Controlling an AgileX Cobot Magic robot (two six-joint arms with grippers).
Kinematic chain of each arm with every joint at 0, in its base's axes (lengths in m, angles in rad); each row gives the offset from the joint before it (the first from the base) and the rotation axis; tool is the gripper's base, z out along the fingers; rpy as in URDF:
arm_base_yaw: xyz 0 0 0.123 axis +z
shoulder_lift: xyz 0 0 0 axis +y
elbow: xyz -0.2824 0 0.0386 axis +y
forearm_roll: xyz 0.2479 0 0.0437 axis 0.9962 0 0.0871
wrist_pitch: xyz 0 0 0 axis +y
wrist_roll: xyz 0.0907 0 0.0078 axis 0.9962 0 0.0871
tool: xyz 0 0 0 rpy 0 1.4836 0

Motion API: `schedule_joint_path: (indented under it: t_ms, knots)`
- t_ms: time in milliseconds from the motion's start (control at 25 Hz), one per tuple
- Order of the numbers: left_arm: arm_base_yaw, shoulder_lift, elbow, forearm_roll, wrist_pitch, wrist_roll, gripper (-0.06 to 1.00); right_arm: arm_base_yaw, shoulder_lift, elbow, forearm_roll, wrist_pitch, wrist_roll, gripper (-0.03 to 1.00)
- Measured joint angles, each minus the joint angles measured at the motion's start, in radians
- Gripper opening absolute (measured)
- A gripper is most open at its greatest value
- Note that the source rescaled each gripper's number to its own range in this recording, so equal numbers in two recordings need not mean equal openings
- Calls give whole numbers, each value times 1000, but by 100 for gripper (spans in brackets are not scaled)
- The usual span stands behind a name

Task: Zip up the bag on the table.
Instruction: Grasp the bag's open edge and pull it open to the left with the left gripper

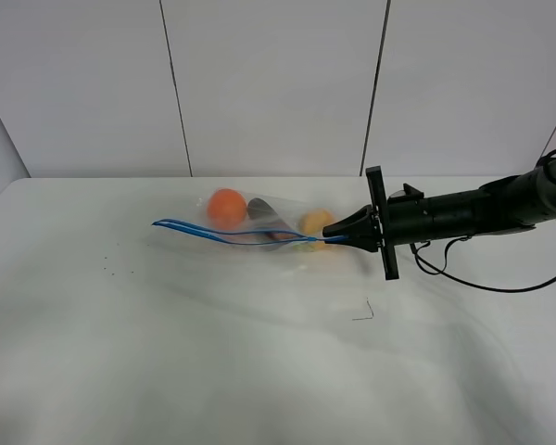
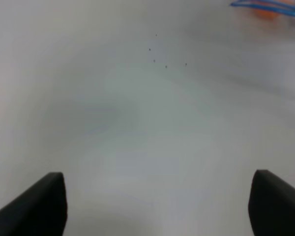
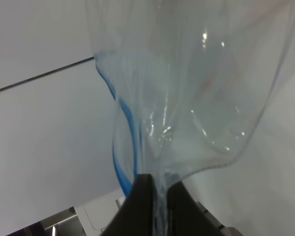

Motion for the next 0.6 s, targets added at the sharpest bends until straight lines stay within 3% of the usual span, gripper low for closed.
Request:
schedule_joint_path:
  t_ms: [200, 280, 440, 600]
  knots:
    - [0, 269, -126, 1, -75, 7, 100, 0, 0, 0, 0, 0, 0, 0]
    - [0, 367, -161, 9, -122, 75, 100, 0, 0, 0, 0, 0, 0, 0]
    - [0, 536, -185, 80, -289, 375, 100, 0, 0, 0, 0, 0, 0, 0]
    - [1, 654, -185, 124, -559, 710, 100, 0, 0, 0, 0, 0, 0, 0]
